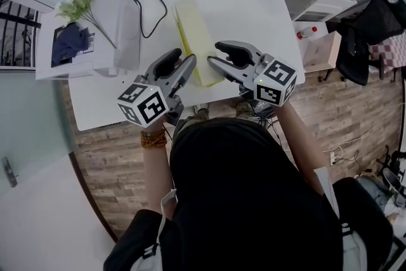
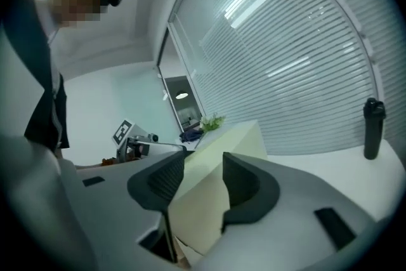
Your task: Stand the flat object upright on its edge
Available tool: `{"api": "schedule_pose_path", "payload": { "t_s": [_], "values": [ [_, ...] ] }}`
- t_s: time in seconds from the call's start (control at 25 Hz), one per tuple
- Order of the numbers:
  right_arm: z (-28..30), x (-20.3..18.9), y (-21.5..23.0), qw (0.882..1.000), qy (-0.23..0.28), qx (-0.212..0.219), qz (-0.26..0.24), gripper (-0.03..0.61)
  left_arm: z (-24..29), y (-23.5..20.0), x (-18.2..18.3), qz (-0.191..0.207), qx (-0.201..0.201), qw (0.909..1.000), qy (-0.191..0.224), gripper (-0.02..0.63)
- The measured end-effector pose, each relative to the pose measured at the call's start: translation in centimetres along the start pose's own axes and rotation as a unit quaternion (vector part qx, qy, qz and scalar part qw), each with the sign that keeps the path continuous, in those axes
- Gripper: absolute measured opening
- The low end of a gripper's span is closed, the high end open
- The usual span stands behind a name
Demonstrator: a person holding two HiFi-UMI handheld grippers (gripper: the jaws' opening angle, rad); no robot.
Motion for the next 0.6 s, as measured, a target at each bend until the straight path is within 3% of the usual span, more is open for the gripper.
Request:
{"api": "schedule_pose_path", "payload": {
  "t_s": [0.12,0.24,0.44,0.6],
  "values": [
    [-1.9,0.1,-0.9,0.996,0.030,0.053,-0.071,0.214,-2.8,0.4,-0.6,0.101,0.022,0.9941,0.033,0.222],
    [-2.9,-0.9,-1.9,0.986,-0.003,0.079,-0.147,0.242,-4.8,1.2,-1.6,0.163,0.020,0.9855,0.042,0.223],
    [-2.0,-2.8,-3.4,0.966,-0.070,0.123,-0.218,0.242,-5.0,2.4,-3.6,0.192,-0.027,0.9810,0.012,0.224],
    [-1.2,-3.0,-3.1,0.964,-0.075,0.100,-0.234,0.233,-4.1,2.6,-4.0,0.212,-0.025,0.9770,-0.004,0.219]
  ]
}}
Point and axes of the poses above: the fingertips, and each gripper's own axes: z forward along the fingers, y to its right, x out of its top, the point moved 8 cm from there along -z, backward along the fingers
